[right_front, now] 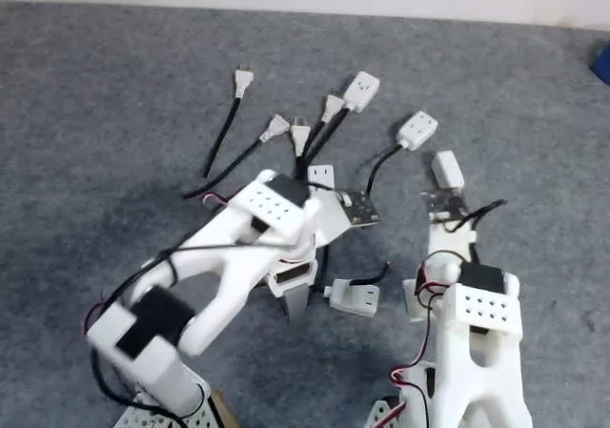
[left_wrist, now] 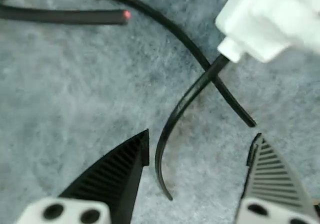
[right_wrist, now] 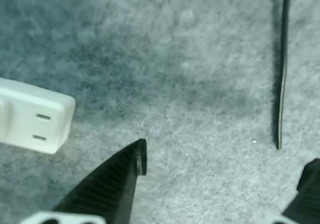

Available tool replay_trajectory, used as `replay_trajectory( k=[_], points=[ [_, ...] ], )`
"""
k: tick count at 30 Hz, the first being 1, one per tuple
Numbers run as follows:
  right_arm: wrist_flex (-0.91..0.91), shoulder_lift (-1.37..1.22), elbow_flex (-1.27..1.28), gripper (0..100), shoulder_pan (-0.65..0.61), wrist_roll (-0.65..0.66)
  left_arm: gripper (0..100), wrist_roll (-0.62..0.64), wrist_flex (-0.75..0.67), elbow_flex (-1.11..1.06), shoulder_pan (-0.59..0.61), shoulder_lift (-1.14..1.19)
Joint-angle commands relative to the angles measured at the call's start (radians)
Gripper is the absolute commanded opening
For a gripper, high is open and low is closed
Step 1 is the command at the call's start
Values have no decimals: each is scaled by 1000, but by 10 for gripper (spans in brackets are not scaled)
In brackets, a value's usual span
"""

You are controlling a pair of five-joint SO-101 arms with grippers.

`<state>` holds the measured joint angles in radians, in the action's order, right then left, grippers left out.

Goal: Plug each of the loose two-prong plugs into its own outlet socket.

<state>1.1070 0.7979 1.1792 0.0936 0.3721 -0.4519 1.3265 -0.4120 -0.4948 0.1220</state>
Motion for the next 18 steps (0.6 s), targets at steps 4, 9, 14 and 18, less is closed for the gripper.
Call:
replay_trajectory(
  k=[4,9,14,18],
  points=[
    [-5,21,-5,440,-24,-3,319,-12,9,62,-10,67],
    [-5,21,-4,440,-24,-3,322,-49,-6,102,18,65],
    [-5,21,-4,440,-25,-3,337,-52,114,232,58,65],
    [-5,21,-4,440,-25,-3,377,-52,133,326,96,73]
  ],
)
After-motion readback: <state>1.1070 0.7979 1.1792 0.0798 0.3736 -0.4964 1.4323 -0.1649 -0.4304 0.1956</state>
